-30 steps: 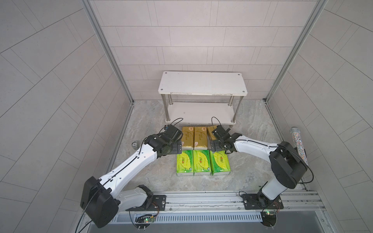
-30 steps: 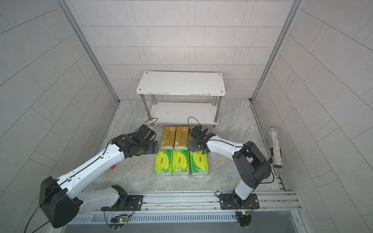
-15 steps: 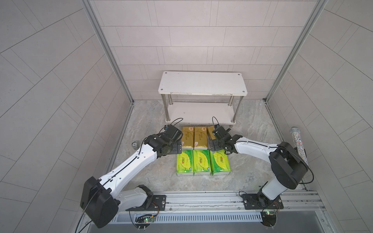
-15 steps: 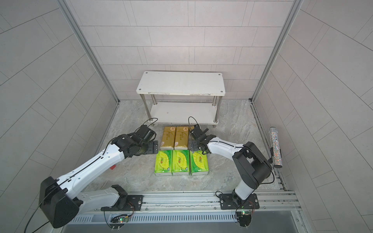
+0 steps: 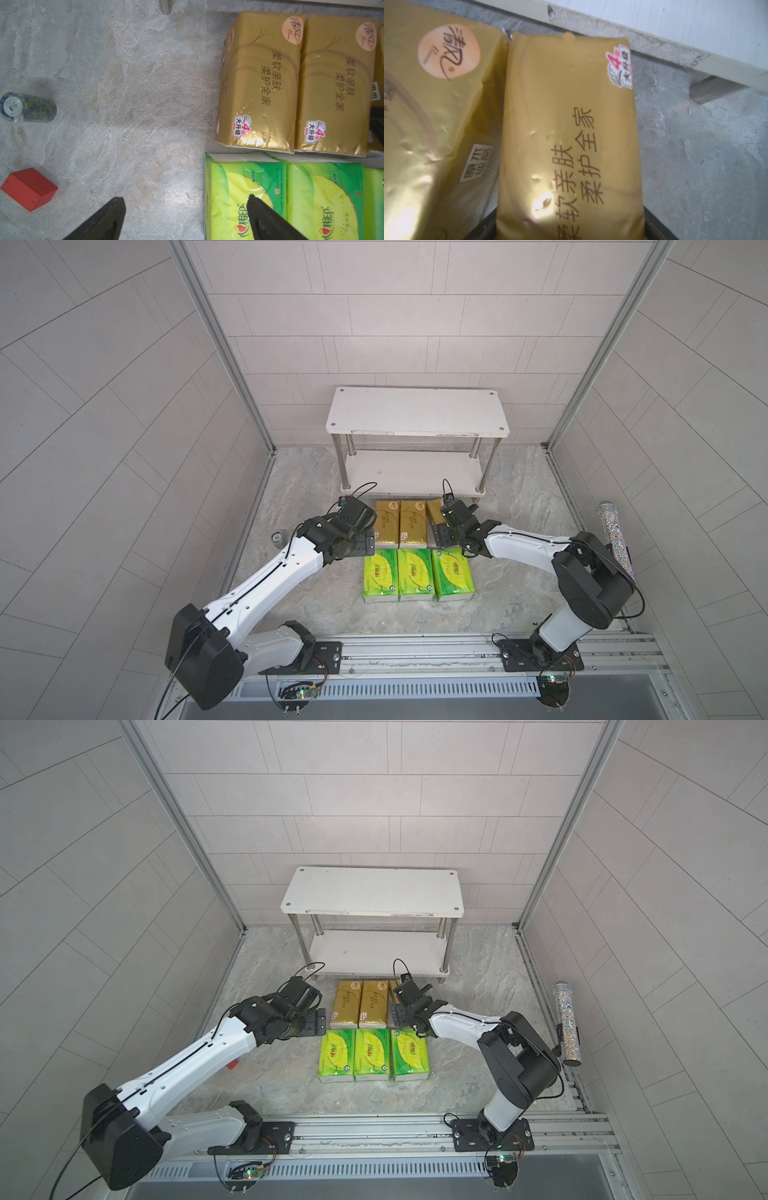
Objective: Place the tissue boxes on the shelf by color
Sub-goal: Pick up the box of tissues from the center of the board.
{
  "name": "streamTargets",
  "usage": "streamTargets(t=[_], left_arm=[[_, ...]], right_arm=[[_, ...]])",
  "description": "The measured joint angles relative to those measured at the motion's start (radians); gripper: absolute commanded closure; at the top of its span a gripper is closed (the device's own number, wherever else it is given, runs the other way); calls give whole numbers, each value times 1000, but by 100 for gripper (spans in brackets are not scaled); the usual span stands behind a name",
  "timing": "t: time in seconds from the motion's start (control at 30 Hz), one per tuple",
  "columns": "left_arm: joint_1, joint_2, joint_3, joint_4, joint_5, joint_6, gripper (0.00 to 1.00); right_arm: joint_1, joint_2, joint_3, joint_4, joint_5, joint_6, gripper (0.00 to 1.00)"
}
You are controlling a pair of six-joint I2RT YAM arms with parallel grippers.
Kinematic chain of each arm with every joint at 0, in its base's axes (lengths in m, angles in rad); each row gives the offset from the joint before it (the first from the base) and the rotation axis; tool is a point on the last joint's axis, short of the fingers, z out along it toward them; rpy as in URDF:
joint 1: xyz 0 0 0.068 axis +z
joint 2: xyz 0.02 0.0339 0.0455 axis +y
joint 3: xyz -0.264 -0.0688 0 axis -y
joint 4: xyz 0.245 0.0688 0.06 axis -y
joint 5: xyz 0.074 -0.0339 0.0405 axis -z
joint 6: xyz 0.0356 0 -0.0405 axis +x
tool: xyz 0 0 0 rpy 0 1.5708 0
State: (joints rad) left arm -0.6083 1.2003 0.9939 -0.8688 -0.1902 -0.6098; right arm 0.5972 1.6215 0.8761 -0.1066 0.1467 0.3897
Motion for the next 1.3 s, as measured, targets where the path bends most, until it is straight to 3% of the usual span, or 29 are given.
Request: streamTargets(t=[0.27, 0.73, 1.03, 1.3], left_arm=[[0, 0, 0, 4, -19, 5, 0], [13, -13, 0, 7, -37, 24, 0], [21, -10, 0, 7, -39, 29, 0], [24, -6, 0, 3, -38, 34, 0]], right_arm=[[0, -32, -21, -4, -6, 9, 20], [-1, -227, -21, -131, 2, 26, 22], [-35, -231, 138, -285, 38, 32, 21], [-117, -76, 335, -311, 33, 34, 21]])
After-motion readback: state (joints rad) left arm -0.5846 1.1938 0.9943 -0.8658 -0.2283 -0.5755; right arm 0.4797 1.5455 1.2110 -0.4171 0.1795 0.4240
